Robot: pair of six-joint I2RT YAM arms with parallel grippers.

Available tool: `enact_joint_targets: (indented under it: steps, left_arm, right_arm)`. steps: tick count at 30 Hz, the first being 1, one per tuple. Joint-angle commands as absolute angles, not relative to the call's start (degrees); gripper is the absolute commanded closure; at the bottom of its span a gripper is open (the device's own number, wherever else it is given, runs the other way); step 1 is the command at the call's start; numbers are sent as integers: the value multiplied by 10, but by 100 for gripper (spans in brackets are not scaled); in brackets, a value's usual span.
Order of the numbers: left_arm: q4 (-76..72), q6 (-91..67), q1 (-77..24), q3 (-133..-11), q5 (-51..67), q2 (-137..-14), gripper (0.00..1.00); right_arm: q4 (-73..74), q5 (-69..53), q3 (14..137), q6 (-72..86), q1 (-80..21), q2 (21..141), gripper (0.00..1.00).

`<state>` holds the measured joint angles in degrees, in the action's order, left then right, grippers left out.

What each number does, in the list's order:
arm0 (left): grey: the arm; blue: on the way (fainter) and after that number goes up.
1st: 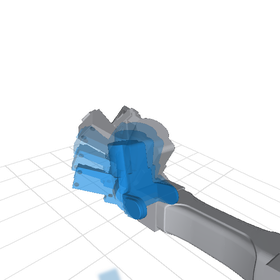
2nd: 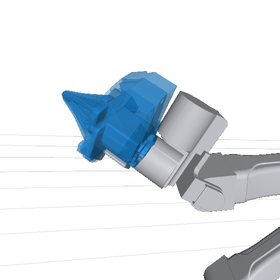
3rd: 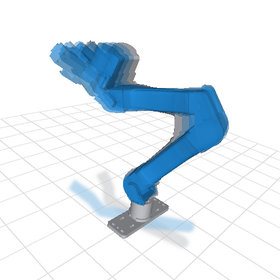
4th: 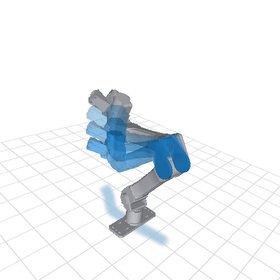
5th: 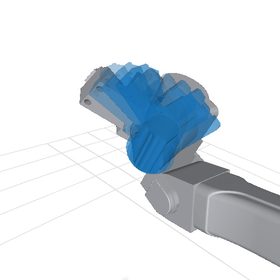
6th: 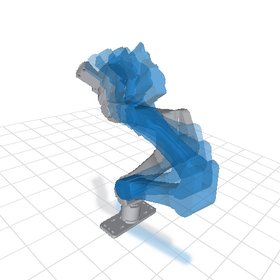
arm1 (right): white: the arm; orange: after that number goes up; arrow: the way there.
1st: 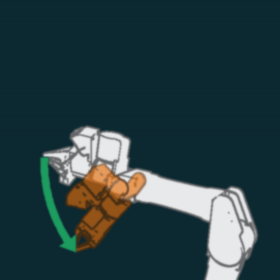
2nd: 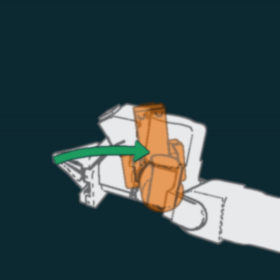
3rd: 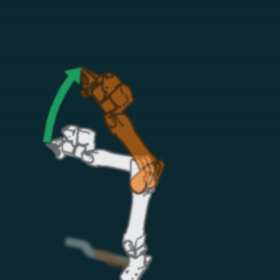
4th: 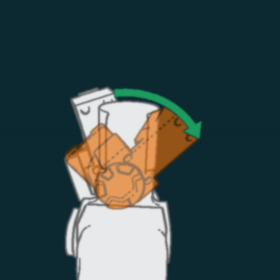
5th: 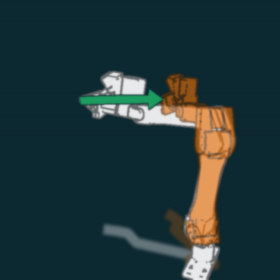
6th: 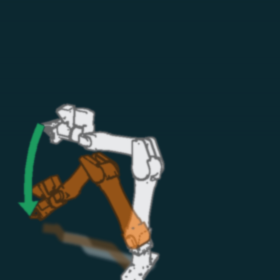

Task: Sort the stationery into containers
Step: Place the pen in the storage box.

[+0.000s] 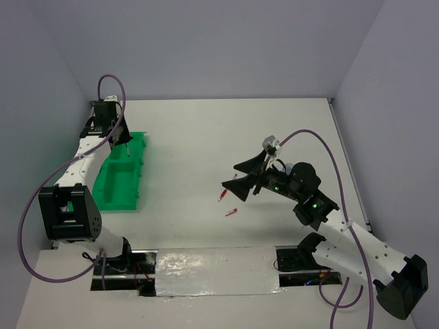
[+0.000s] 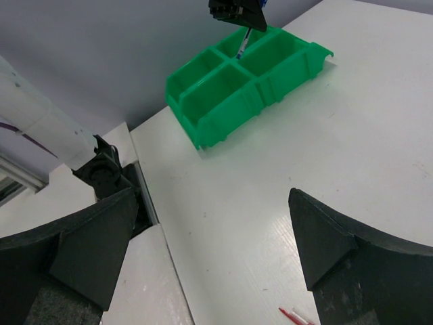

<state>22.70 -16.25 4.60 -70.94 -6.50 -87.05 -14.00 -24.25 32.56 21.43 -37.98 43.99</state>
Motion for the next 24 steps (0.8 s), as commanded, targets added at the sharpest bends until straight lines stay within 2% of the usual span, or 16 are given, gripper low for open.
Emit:
enact_joint_targets:
  steps: [1, 7, 13, 17, 20, 24]
  left_arm:
    - [208, -151, 47, -727, -60, -869, 100]
    - [179, -138, 49, -736, -84, -872, 100]
    - [75, -108, 48, -702, -106, -875, 100]
    - [18, -92, 49, -684, -117, -900, 100]
    - [-19, -84, 49, -677, -120, -921, 95]
    - [-38, -94, 50, -672, -119, -952, 96]
  right_arm:
    - [-174, -249, 326, 217, -378, 436, 0]
    - [-185, -261, 324, 225, -378, 445, 0]
    - [-187, -265, 323, 226, -378, 445, 0]
    - [-185, -264, 323, 225, -379, 443, 0]
    - [-185, -263, 323, 224, -378, 442, 0]
    - [-187, -265, 323, 225, -379, 446, 0]
